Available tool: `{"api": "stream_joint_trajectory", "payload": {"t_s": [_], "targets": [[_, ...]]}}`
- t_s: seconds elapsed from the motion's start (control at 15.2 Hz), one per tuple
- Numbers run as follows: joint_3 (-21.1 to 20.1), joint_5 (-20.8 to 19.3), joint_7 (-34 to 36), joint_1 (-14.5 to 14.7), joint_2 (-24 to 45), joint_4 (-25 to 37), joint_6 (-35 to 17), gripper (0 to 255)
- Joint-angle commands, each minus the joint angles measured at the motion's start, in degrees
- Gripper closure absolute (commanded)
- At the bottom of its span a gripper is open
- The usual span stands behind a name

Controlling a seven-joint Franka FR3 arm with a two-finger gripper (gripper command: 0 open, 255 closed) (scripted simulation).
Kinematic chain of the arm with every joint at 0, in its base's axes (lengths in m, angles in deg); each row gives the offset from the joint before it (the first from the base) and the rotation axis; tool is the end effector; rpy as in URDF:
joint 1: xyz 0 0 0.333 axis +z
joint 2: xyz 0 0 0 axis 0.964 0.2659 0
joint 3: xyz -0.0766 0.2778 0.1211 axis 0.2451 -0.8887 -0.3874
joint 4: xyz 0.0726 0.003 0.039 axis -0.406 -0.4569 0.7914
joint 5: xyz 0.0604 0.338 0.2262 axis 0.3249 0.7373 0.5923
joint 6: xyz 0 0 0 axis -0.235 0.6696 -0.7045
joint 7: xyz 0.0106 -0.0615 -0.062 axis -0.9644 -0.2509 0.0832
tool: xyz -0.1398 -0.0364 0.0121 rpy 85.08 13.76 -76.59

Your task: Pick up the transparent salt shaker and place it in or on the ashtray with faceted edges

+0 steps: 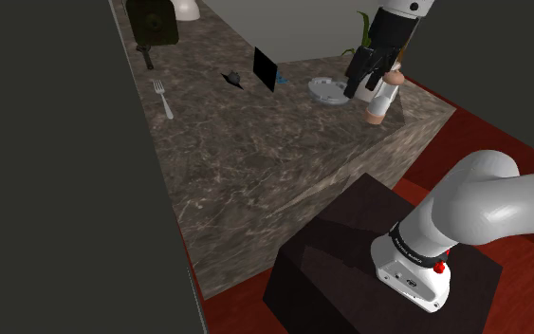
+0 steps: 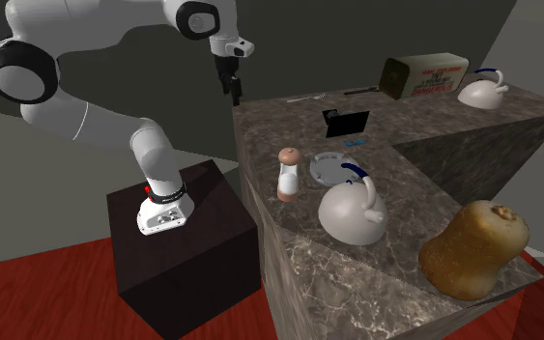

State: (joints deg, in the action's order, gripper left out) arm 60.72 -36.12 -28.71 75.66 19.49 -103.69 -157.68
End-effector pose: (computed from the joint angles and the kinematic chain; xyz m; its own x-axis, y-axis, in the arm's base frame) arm 0.3232 0.0049 0.5287 0.9983 -0.0487 0.0309 -0.0459 -0.9952 -0.0859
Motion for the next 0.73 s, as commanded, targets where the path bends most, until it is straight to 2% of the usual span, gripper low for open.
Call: {"api": "stream_joint_trajectory", "payload": {"t_s": [0.0,0.66], "targets": [[0.0,0.0,0.0,0.0,0.0,0.0,0.0,0],[9.4,-11.2,-10.6,-5.6,7.6,3.3,-1.7,0]]}}
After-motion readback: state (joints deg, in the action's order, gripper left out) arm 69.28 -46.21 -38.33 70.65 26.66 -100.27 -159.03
